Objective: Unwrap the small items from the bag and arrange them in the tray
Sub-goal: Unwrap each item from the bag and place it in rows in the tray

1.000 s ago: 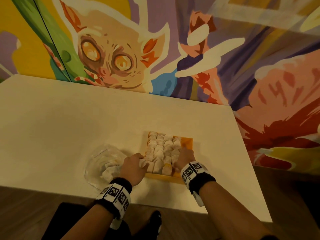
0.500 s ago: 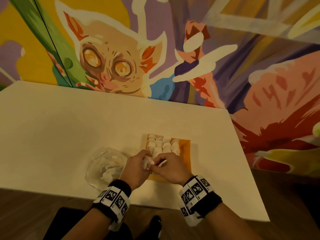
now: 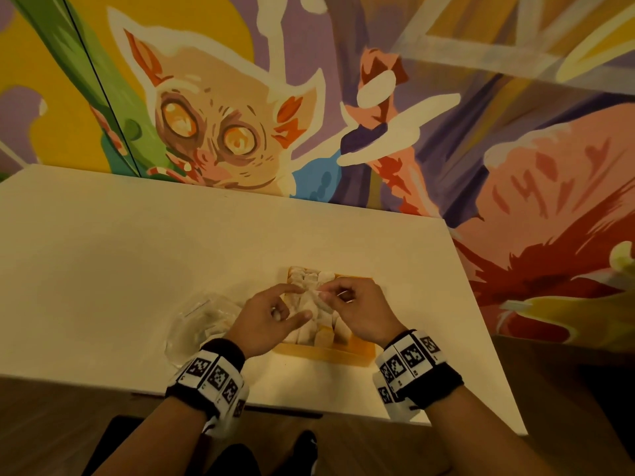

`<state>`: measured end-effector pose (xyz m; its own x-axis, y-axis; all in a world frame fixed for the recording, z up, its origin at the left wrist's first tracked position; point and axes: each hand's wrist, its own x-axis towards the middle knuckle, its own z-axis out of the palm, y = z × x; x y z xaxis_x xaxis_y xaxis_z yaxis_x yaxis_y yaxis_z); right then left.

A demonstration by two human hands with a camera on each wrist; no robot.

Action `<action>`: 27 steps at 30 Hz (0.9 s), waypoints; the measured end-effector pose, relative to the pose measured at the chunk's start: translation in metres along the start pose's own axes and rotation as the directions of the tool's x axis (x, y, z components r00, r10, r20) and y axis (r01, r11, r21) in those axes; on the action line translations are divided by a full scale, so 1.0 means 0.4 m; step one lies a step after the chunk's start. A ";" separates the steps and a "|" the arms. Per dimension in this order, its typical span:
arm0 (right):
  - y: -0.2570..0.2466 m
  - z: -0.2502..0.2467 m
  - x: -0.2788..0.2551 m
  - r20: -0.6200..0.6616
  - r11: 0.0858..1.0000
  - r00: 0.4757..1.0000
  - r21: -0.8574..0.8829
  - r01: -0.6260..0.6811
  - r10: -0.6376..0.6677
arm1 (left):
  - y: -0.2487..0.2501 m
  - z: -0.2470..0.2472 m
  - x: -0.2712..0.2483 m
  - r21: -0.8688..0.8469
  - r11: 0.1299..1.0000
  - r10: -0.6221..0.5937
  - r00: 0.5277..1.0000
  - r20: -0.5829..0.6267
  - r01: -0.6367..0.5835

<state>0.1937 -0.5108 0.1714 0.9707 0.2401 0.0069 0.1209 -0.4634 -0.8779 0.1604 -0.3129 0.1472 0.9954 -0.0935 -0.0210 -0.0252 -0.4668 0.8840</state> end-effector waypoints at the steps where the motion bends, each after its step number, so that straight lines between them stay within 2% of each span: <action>1: 0.000 -0.002 0.001 0.010 1.000 1.000 -0.015 0.000 0.000 | 0.011 0.002 0.008 -0.016 1.000 0.024 1.000 -0.015 -0.024; 6: 0.002 -0.002 0.007 0.012 1.000 1.000 0.018 0.009 -0.009 | 0.040 0.003 0.041 0.097 0.991 0.095 0.993 -0.072 -0.088; 11: 0.008 0.005 0.000 -0.036 0.999 0.999 0.047 0.008 -0.007 | 0.058 0.007 0.051 0.158 0.984 0.104 0.989 -0.103 -0.087; 14: 0.008 0.007 0.004 -0.004 0.998 1.000 0.070 -0.011 0.011 | 0.064 0.015 0.059 0.149 0.986 0.099 0.985 -0.141 -0.078; 18: 0.012 0.011 0.010 0.034 0.999 0.999 0.016 -0.028 0.027 | 0.076 0.022 0.063 0.110 0.992 0.077 0.983 -0.168 -0.059; 23: 0.011 0.018 0.014 0.082 0.999 0.996 0.011 -0.035 0.034 | 0.078 0.028 0.060 0.077 0.996 0.064 0.986 -0.157 -0.053; 25: 0.016 0.007 0.019 0.080 0.993 0.992 -0.072 -0.089 0.095 | 0.064 0.027 0.059 0.083 0.997 0.014 0.983 -0.181 0.001; 27: 0.037 -0.008 0.028 0.065 0.956 0.981 -0.245 -0.163 0.184 | 0.039 0.026 0.059 0.115 0.989 -0.068 0.979 -0.194 0.091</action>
<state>0.2070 -0.5179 0.1599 0.9609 0.2057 -0.1855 0.0085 -0.6913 -0.7225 0.1825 -0.3315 0.1558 0.9938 0.1108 0.0100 0.0555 -0.5713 0.8189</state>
